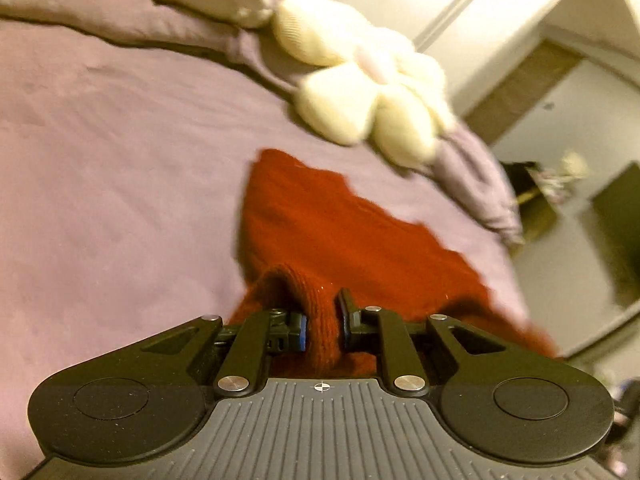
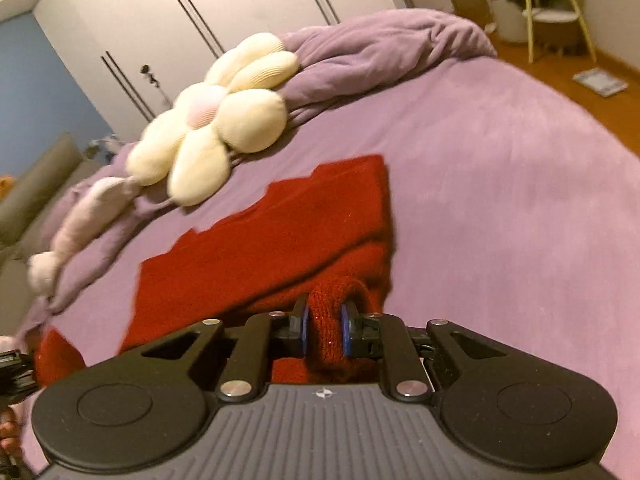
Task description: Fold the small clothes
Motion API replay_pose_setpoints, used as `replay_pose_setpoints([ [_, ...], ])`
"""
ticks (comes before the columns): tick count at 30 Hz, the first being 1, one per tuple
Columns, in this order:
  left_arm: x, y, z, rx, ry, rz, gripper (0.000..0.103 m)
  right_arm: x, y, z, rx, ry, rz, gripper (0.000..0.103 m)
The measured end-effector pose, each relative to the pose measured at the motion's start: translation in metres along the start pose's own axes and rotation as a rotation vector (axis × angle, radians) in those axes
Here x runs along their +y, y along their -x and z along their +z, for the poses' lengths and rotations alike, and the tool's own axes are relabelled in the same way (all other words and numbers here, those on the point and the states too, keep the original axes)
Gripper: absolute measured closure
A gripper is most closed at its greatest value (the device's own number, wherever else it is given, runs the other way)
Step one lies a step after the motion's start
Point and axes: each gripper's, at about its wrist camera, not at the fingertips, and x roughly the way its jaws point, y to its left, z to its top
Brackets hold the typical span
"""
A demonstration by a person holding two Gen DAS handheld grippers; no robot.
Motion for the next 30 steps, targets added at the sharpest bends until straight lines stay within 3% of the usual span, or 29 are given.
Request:
replay_pose_setpoints([
  [3, 0.006, -0.014, 0.000, -0.027, -0.029, 0.079, 0.075, 0.002, -0.018, 0.004, -0.032, 0.021, -0.055, 0.081],
  [4, 0.010, -0.012, 0.000, -0.060, -0.032, 0.090, 0.062, -0.001, -0.019, 0.004, -0.069, 0.021, -0.076, 0.078],
  [5, 0.014, -0.008, -0.001, -0.100, -0.037, 0.108, 0.042, -0.004, -0.016, 0.003, -0.114, 0.027, -0.088, 0.077],
  [7, 0.023, 0.002, -0.003, -0.157, -0.061, 0.106, 0.033, -0.011, -0.010, 0.000, -0.168, 0.044, -0.109, 0.070],
  [8, 0.026, 0.001, -0.003, -0.145, -0.087, 0.087, 0.026, -0.016, -0.009, -0.002, -0.165, 0.062, -0.102, 0.063],
  [9, 0.029, -0.003, -0.002, -0.110, -0.117, 0.072, 0.023, -0.020, -0.011, -0.005, -0.150, 0.086, -0.099, 0.060],
  [11, 0.033, -0.007, -0.005, -0.074, -0.163, 0.073, 0.019, -0.025, -0.018, -0.009, -0.099, 0.146, -0.094, 0.043],
  [15, 0.043, -0.043, -0.004, 0.033, -0.148, 0.083, 0.015, -0.026, -0.034, -0.013, -0.038, 0.179, -0.048, 0.032],
  [18, 0.047, -0.060, 0.000, 0.048, -0.092, 0.057, 0.015, -0.020, -0.051, -0.011, -0.011, 0.188, -0.033, 0.030],
  [21, 0.051, -0.074, 0.005, 0.091, -0.018, 0.020, 0.027, -0.014, -0.067, -0.006, 0.007, 0.192, -0.025, 0.036],
  [25, 0.047, -0.079, 0.008, 0.098, -0.012, 0.001, 0.064, 0.000, -0.077, -0.007, 0.015, 0.261, -0.036, 0.085],
  [26, 0.043, -0.076, 0.009, 0.087, -0.033, 0.015, 0.079, 0.005, -0.077, -0.008, 0.010, 0.292, -0.051, 0.090],
  [27, 0.039, -0.072, 0.010, 0.074, -0.052, 0.027, 0.085, 0.010, -0.075, -0.009, -0.001, 0.317, -0.061, 0.094],
  [30, 0.024, -0.054, 0.014, 0.050, -0.080, 0.009, 0.090, 0.024, -0.061, -0.011, -0.044, 0.385, -0.068, 0.095],
])
